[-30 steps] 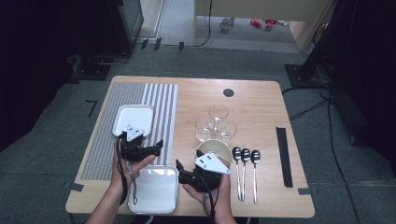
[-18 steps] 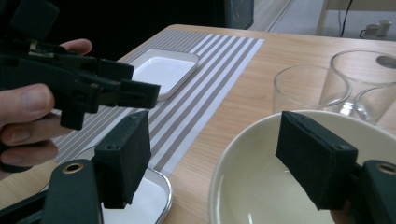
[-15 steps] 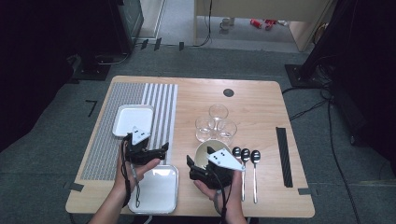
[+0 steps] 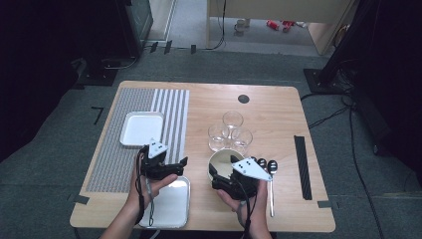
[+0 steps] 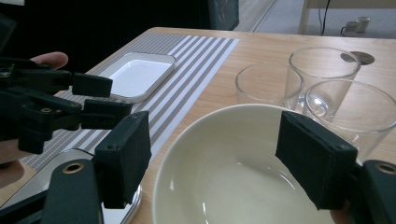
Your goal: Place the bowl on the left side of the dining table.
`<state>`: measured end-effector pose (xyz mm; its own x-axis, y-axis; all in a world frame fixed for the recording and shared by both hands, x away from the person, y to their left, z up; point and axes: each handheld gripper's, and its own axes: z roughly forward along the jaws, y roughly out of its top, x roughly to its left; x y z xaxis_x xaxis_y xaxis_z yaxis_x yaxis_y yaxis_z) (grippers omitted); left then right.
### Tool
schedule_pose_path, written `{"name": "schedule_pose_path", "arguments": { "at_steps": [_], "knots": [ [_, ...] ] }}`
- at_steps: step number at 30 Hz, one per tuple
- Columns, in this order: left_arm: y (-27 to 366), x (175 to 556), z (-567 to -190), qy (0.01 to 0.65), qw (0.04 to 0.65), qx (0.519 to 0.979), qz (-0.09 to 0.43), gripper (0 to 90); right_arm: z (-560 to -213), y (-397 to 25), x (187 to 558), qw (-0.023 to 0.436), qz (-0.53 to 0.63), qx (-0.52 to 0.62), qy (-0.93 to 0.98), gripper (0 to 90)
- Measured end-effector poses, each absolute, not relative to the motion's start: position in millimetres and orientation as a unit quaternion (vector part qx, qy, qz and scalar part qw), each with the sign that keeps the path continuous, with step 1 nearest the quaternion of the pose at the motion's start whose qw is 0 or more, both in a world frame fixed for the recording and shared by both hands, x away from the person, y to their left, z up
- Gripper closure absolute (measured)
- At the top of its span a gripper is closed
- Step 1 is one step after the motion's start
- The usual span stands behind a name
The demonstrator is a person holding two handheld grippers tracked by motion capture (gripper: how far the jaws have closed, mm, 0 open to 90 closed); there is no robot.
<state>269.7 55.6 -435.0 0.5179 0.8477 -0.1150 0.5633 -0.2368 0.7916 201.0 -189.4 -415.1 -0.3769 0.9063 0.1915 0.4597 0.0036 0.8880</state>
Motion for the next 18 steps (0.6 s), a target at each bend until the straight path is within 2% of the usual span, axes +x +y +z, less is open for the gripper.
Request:
{"name": "schedule_pose_path", "arguments": {
  "at_steps": [18],
  "knots": [
    [27.1,256.4,-430.4,0.437,0.395,0.788,0.182,17.3,-398.4,-221.8,215.6,0.233,0.494,0.518,0.658,27.1]
  ]
}}
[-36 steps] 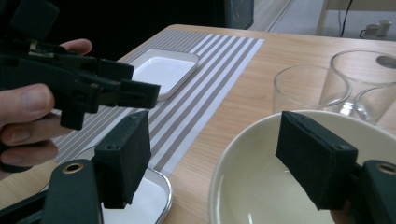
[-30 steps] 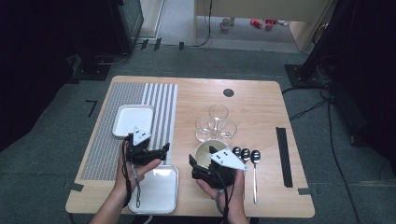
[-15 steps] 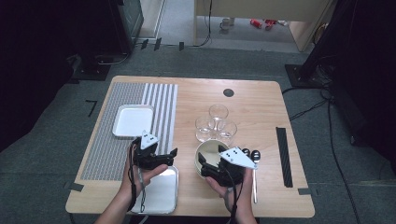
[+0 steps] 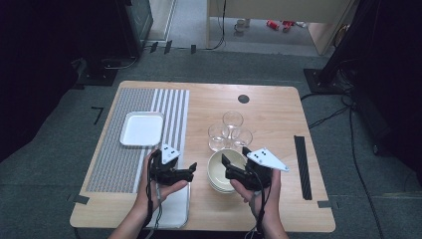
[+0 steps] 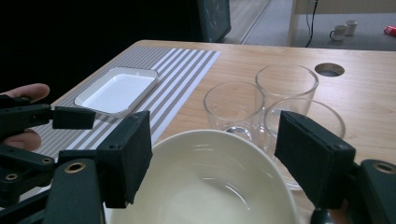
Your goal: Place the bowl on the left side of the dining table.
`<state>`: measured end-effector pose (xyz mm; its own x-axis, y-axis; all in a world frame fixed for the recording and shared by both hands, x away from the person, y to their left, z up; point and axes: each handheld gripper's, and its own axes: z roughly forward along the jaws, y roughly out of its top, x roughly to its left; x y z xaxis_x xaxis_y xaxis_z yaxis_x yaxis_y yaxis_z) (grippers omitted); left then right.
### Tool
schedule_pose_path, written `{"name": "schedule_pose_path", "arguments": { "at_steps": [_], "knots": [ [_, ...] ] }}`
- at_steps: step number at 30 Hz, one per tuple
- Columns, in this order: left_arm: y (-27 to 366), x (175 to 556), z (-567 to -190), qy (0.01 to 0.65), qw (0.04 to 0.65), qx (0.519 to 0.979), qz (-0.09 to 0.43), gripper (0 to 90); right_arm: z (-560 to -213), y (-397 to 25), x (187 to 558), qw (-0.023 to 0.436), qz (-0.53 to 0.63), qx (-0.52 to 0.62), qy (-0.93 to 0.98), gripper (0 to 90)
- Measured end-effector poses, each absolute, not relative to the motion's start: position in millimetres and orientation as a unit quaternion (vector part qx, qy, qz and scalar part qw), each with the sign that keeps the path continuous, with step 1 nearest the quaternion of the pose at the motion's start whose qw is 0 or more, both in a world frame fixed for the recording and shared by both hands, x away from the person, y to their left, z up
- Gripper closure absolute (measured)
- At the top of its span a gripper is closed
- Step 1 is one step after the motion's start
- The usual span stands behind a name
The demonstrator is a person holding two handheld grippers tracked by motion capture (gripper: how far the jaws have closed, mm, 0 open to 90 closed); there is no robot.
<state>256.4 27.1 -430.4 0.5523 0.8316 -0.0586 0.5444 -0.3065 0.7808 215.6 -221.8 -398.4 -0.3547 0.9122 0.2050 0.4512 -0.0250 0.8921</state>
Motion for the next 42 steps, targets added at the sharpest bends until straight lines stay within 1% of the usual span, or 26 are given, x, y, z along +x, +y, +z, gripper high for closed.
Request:
{"name": "schedule_pose_path", "arguments": {
  "at_steps": [5,11,15,20,22,23,27,29,33,36,38,40,41,42],
  "knots": [
    [15.7,251.9,-422.8,0.428,0.400,0.787,0.193,17.3,-402.0,-234.7,218.0,0.223,0.487,0.523,0.663,28.5],
    [4.3,241.3,-430.7,0.407,0.410,0.798,0.172,17.6,-407.4,-250.0,216.2,0.216,0.486,0.528,0.662,29.9],
    [6.6,240.2,-431.4,0.410,0.418,0.796,0.155,19.4,-413.1,-259.8,218.7,0.215,0.482,0.535,0.660,33.7],
    [5.6,237.9,-428.8,0.405,0.426,0.795,0.148,20.4,-416.4,-266.5,220.5,0.206,0.484,0.530,0.665,42.3],
    [4.5,236.9,-427.0,0.403,0.430,0.794,0.147,21.3,-417.9,-268.6,220.5,0.211,0.483,0.536,0.659,50.4],
    [4.0,236.4,-426.4,0.402,0.430,0.794,0.148,21.3,-419.2,-269.9,220.6,0.210,0.485,0.541,0.655,52.7],
    [2.6,234.6,-425.3,0.401,0.434,0.793,0.148,22.1,-425.8,-269.6,223.4,0.188,0.481,0.531,0.672,55.1],
    [2.6,234.5,-424.9,0.401,0.434,0.793,0.149,22.4,-428.7,-267.5,224.4,0.189,0.472,0.525,0.682,55.2],
    [2.5,234.3,-425.0,0.402,0.433,0.793,0.147,23.9,-432.9,-264.2,225.8,0.199,0.453,0.520,0.696,63.2],
    [2.2,233.7,-424.1,0.400,0.434,0.794,0.147,24.9,-436.3,-264.9,227.4,0.198,0.446,0.524,0.698,66.3],
    [2.0,233.4,-423.5,0.400,0.436,0.794,0.144,24.9,-438.6,-266.2,228.3,0.198,0.442,0.526,0.699,70.2],
    [1.2,232.4,-422.8,0.399,0.438,0.794,0.140,25.4,-440.0,-268.8,229.0,0.192,0.444,0.529,0.697,74.1],
    [0.7,231.7,-422.2,0.396,0.437,0.795,0.141,25.7,-440.5,-270.2,229.3,0.183,0.450,0.530,0.695,77.4],
    [0.1,230.9,-421.6,0.395,0.438,0.796,0.140,26.1,-441.1,-271.1,229.9,0.176,0.452,0.526,0.698,78.5]
  ]
}}
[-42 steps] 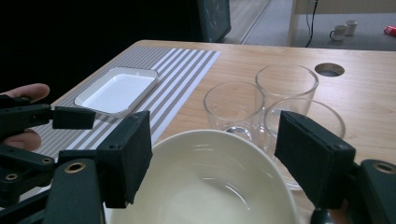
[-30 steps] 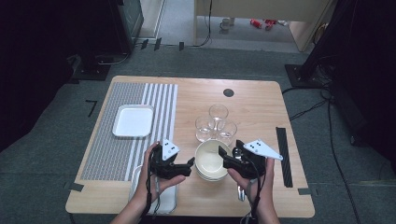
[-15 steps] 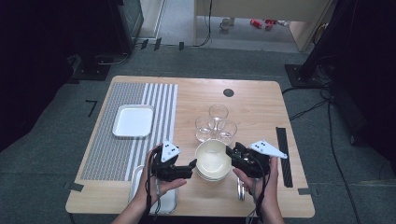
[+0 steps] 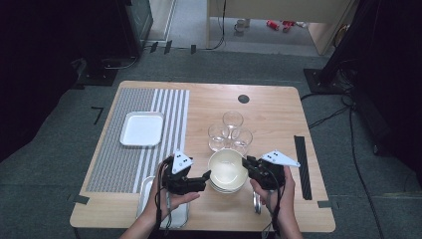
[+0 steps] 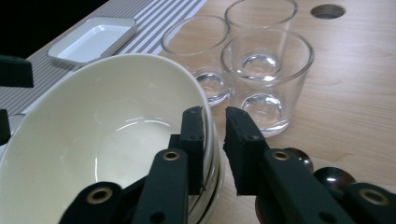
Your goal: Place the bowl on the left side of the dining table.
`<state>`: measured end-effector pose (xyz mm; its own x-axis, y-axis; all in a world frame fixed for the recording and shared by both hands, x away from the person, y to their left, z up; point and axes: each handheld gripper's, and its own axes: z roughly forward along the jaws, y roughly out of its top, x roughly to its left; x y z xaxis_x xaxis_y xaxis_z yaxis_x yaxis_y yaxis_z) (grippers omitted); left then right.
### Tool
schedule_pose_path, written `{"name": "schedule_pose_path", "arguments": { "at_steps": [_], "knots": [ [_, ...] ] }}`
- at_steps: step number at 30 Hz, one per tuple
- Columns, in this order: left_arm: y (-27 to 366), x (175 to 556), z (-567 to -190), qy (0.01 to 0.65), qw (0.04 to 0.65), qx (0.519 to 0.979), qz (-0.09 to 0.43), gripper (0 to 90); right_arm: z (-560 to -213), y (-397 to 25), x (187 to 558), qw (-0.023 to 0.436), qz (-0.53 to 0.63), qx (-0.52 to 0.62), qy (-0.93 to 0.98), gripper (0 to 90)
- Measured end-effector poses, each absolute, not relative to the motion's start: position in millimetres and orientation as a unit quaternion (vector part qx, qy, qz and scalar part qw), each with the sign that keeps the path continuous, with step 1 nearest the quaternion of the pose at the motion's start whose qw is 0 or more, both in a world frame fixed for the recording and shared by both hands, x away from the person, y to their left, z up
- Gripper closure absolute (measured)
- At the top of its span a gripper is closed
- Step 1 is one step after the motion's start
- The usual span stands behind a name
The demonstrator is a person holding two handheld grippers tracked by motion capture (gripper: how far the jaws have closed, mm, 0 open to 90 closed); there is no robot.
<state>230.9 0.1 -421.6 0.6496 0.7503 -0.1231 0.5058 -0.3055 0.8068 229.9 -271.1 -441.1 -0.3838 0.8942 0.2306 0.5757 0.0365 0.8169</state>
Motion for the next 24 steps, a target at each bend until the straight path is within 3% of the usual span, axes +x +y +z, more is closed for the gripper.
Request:
{"name": "schedule_pose_path", "arguments": {
  "at_steps": [16,24],
  "knots": [
    [-6.3,229.3,-424.7,0.384,0.446,0.800,0.113,25.5,-444.6,-269.8,231.0,0.173,0.453,0.504,0.714,82.4],
    [-10.9,229.7,-427.9,0.382,0.444,0.804,0.105,27.1,-447.5,-272.3,232.3,0.158,0.467,0.506,0.708,80.3]
  ]
}}
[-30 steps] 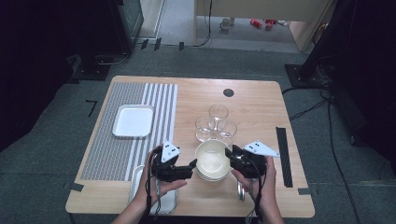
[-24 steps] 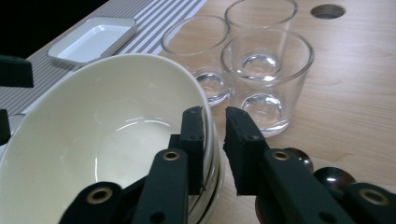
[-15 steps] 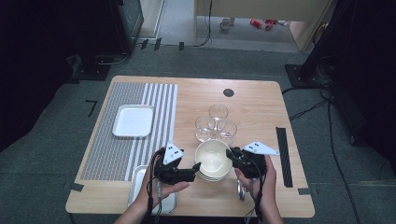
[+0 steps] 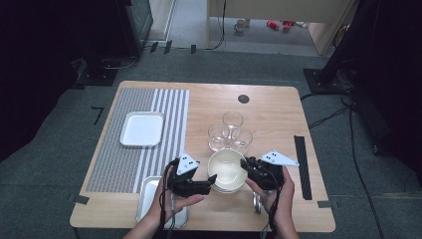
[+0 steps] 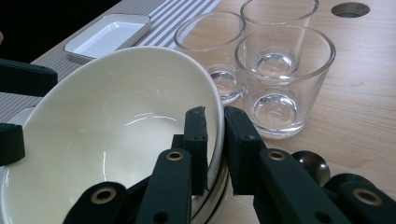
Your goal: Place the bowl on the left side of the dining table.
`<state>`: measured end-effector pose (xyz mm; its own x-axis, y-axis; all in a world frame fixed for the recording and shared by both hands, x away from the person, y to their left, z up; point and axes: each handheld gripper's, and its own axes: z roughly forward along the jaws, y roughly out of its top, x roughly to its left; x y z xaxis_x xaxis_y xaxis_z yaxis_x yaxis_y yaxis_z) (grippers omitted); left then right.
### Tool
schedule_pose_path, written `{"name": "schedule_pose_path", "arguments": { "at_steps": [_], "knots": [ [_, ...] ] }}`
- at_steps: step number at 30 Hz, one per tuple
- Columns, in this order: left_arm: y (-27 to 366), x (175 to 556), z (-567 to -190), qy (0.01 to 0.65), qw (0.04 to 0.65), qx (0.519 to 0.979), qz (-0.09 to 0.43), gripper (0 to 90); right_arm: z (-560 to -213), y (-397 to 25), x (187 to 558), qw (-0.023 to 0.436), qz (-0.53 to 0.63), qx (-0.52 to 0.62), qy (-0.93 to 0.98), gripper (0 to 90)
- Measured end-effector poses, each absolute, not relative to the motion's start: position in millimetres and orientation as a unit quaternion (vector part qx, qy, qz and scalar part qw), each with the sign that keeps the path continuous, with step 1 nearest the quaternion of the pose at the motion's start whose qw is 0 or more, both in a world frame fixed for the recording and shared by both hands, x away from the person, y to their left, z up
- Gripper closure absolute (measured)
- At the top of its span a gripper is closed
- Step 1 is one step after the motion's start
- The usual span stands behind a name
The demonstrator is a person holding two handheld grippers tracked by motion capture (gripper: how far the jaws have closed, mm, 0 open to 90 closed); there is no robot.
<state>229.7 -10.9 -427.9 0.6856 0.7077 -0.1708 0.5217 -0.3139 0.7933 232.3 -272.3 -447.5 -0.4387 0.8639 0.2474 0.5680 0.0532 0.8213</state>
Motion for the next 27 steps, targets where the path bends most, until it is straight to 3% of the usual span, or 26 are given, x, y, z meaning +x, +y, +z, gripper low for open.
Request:
{"name": "schedule_pose_path", "arguments": {
  "at_steps": [20,27],
  "knots": [
    [-28.0,234.4,-431.8,0.373,0.423,0.819,0.109,37.2,-444.4,-268.2,232.9,0.192,0.463,0.494,0.710,86.8],
    [-37.1,239.5,-433.0,0.384,0.394,0.825,0.132,47.6,-442.0,-266.3,233.6,0.209,0.457,0.475,0.722,86.9]
  ]
}}
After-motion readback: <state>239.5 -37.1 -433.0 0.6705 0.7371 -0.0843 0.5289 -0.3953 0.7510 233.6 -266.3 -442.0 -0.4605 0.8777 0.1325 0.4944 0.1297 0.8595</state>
